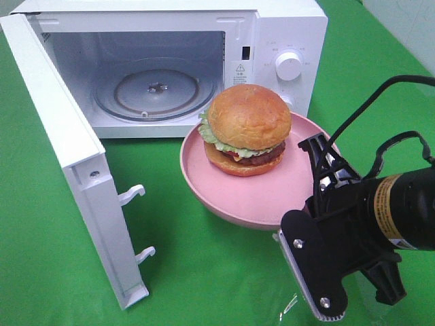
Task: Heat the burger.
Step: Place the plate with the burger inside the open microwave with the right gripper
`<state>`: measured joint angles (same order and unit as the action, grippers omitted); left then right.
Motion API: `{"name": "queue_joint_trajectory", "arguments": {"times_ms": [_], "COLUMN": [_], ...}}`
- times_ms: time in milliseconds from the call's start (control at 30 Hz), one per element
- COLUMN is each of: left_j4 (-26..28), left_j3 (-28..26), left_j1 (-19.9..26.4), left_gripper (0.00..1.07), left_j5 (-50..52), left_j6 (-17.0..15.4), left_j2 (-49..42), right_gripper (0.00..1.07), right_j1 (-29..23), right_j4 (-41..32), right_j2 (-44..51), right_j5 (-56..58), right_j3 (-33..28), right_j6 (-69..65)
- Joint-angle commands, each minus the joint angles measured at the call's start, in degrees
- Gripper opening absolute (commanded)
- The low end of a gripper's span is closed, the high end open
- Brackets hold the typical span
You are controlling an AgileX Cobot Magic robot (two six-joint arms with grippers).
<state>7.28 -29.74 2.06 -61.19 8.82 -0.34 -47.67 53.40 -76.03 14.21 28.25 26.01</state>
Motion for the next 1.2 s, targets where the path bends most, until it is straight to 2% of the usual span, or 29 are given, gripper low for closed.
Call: {"name": "queue_joint_trajectory", "arguments": {"times_ms": [33,67,100,133,200,233,267,300,400,433,533,567,733,867,1033,1067,1100,1200], "left_j4": [0.52,0.52,0.52,0.52,0.52,0.52,0.52,0.52,0.52,0.52,0.52,0.52,0.52,0.52,0.52,0.52,0.52,0.52], "left_j3": [0.11,0.11,0.11,0.11,0.11,0.11,0.11,0.11,0.11,0.11,0.11,0.11,0.11,0.11,0.11,0.11,0.11,0.11], "left_j1": [0.17,0.17,0.17,0.17,0.17,0.17,0.17,0.17,0.17,0.17,0.17,0.17,0.17,0.17,0.17,0.17,0.17,0.17], "left_gripper": [0.93,0.93,0.93,0.93,0.93,0.93,0.93,0.93,0.93,0.93,0.93,0.93,0.93,0.93,0.93,0.93,0.93,0.93], "left_j5": [-0.17,-0.17,-0.17,-0.17,-0.17,-0.17,-0.17,-0.17,-0.17,-0.17,-0.17,-0.17,-0.17,-0.17,-0.17,-0.17,-0.17,-0.17], "left_j6": [-0.46,-0.46,-0.46,-0.46,-0.46,-0.46,-0.46,-0.46,-0.46,-0.46,-0.46,-0.46,-0.46,-0.46,-0.46,-0.46,-0.46,-0.46], "left_j2": [-0.92,-0.92,-0.92,-0.92,-0.92,-0.92,-0.92,-0.92,-0.92,-0.92,-0.92,-0.92,-0.92,-0.92,-0.92,-0.92,-0.92,-0.92], "right_gripper": [0.00,0.00,0.00,0.00,0.00,0.00,0.00,0.00,0.00,0.00,0.00,0.00,0.00,0.00,0.00,0.00,0.00,0.00], "right_j1": [1.43,2.75,2.75,3.09,3.09,3.09,3.09,3.09,3.09,3.21,4.41,6.36,9.22,12.61,13.29,13.29,13.29,13.29], "right_j4": [-1.03,-4.70,-4.70,-8.77,-10.60,-15.36,-15.36,-19.71,-23.20,-27.16,-29.62,-33.29,-36.27,-41.94,-47.50,-51.28,-51.28,-58.16], "right_j2": [0.69,0.69,0.69,0.69,0.69,0.69,0.69,0.69,0.69,0.69,0.69,0.69,0.69,0.69,0.69,0.69,0.69,0.69], "right_j5": [-2.69,-3.38,-3.38,-3.67,-3.67,-3.67,-3.67,-3.61,-3.38,-3.38,-3.38,-3.38,-3.61,-5.56,-7.85,-9.28,-9.28,-11.00], "right_j3": [0.34,0.34,0.34,0.34,0.34,0.34,0.34,0.34,0.34,0.34,0.34,0.34,0.34,0.34,0.34,0.34,0.34,0.34], "right_j6": [6.07,11.52,11.52,17.99,21.49,27.39,27.39,31.28,35.98,40.91,44.29,47.84,52.37,59.93,65.20,68.18,68.18,75.11]}}
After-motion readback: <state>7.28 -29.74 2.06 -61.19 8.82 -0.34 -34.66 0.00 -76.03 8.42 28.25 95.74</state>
